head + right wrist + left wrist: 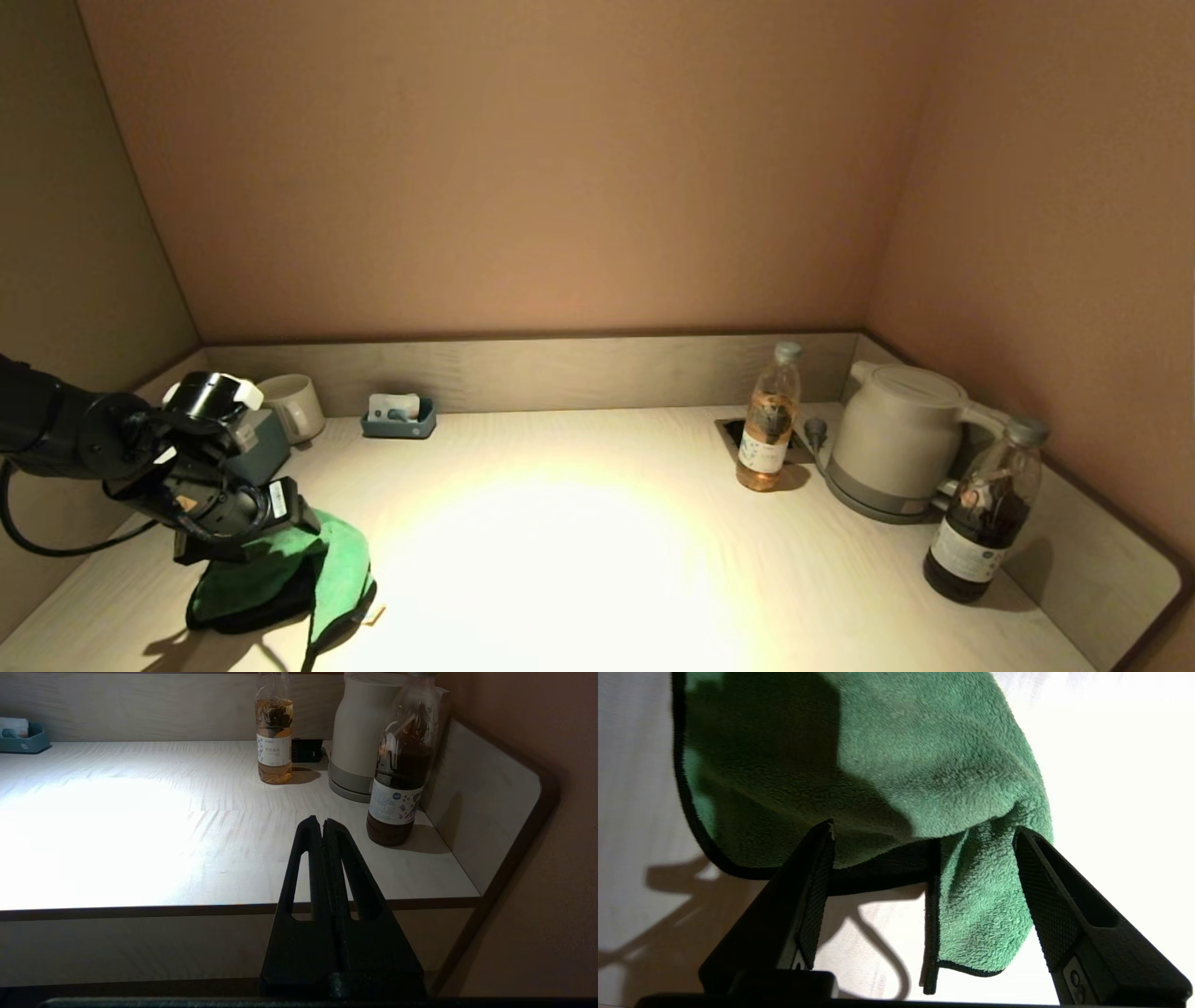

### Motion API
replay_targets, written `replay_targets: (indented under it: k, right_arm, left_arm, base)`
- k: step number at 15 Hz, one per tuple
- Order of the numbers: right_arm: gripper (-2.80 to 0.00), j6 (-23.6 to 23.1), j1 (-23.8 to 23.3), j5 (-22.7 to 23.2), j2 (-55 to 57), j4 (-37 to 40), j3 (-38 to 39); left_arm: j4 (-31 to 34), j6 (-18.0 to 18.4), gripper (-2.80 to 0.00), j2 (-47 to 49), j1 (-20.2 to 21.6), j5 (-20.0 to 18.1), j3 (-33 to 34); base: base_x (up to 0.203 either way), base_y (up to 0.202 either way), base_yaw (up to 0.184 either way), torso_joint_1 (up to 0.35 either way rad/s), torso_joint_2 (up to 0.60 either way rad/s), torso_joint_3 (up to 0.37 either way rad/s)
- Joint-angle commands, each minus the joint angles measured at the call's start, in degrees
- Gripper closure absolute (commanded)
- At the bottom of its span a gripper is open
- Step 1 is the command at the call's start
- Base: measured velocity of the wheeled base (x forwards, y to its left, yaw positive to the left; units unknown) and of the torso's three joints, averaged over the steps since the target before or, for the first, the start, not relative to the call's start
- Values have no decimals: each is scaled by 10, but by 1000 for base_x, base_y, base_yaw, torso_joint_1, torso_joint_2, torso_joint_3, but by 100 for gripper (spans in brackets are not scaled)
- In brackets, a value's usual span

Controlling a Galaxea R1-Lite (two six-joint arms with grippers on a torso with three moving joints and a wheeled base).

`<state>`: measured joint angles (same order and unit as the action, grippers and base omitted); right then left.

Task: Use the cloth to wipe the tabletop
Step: Pick up the tablecloth

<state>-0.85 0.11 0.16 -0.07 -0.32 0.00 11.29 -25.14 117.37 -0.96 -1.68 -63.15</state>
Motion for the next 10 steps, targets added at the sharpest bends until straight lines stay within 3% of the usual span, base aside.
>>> replay_targets:
  k: [1,10]
  right_arm:
    - [0,0,1,0,1,0,0]
    - [0,0,1,0,1,0,0]
  left_arm:
    - [1,-2,-280,5,-6,-2,-2]
    - [21,11,-280,65,-22,7,-74]
  base:
    - [0,0,0,0,0,0]
    - [0,0,0,0,0,0]
